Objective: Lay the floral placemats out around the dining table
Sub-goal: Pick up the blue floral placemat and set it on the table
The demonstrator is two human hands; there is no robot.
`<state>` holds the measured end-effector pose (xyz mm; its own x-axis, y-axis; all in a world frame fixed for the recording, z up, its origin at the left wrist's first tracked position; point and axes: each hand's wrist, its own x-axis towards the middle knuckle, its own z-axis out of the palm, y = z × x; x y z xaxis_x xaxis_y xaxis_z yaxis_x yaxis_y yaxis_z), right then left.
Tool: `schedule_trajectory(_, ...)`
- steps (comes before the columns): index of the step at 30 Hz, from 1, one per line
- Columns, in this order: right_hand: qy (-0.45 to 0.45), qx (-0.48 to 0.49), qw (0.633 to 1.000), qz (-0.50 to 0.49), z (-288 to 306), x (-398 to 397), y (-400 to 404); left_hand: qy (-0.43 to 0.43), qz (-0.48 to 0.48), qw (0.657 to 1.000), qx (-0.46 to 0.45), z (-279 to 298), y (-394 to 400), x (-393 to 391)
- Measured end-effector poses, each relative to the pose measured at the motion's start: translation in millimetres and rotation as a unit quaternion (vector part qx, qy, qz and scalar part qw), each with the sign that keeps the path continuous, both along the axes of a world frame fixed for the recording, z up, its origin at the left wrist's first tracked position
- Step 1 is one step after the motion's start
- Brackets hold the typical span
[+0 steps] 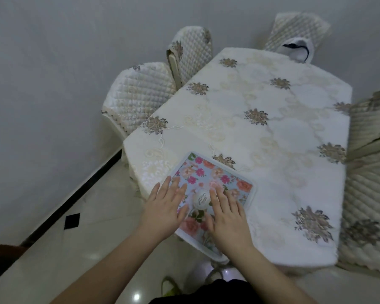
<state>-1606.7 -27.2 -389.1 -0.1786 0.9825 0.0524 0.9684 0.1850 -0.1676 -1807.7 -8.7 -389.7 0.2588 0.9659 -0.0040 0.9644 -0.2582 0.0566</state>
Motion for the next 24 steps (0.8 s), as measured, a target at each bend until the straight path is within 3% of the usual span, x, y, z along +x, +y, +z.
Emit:
schedule_trajectory(16, 0.011, -0.054, 0.997, -0.044, -44.8, 18.0, -0.1, 0.026, -0.023, 0.997, -0.063, -22.5, 14.4, 0.4)
schedule_trajectory(24, 0.011, -0.096, 0.988, -0.121, -58.6, 9.6, -9.5, 0.041, -0.106, 0.990, -0.090, -53.0, 47.2, -5.9)
